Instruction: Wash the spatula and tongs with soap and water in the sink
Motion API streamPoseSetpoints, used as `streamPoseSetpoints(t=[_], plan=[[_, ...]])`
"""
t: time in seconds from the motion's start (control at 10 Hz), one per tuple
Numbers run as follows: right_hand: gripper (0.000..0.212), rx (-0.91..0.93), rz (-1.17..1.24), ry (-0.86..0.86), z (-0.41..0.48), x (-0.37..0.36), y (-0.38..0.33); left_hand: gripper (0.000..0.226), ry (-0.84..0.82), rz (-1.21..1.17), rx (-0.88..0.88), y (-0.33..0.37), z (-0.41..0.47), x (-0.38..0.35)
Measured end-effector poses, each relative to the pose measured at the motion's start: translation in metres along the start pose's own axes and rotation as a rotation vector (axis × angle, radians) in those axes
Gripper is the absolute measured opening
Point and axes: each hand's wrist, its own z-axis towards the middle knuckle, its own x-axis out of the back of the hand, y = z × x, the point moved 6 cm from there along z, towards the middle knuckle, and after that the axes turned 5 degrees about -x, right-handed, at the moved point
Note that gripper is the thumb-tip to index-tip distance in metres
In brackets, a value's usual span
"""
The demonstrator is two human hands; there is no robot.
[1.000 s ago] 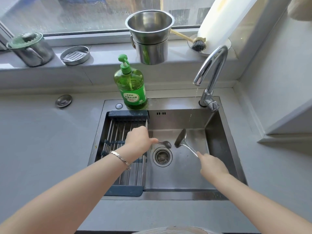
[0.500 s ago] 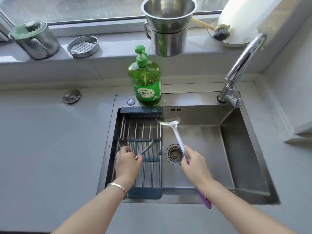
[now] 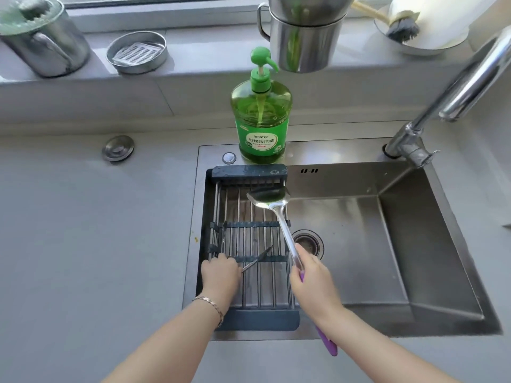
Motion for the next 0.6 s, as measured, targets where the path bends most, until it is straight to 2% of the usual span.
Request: streamPoseSetpoints(t=[0.1,0.3,0.5,0.6], plan=[[0.049,-0.031,-0.038,-0.037,0.006,-0.030,-0.008,0.029,0.001,-0.007,-0.028,-0.009,0.000,-0.004],[0.064,-0.162,-0.221,-0.097,0.021,-0.080,-0.004,0.029,-0.015,-0.223,0.063,-0.013,-0.001,-0.002],[0.065,-0.143,-0.262,-0.273,0.029,-0.088,-0.005,0.032,-0.081,-0.440,0.099,-0.013,-0.009,-0.001],[0.055,-0.117,-0.288,-0.341,0.032,-0.067,-0.005,0.029,-0.063,-0.495,0.099,-0.012,-0.012,0.008]])
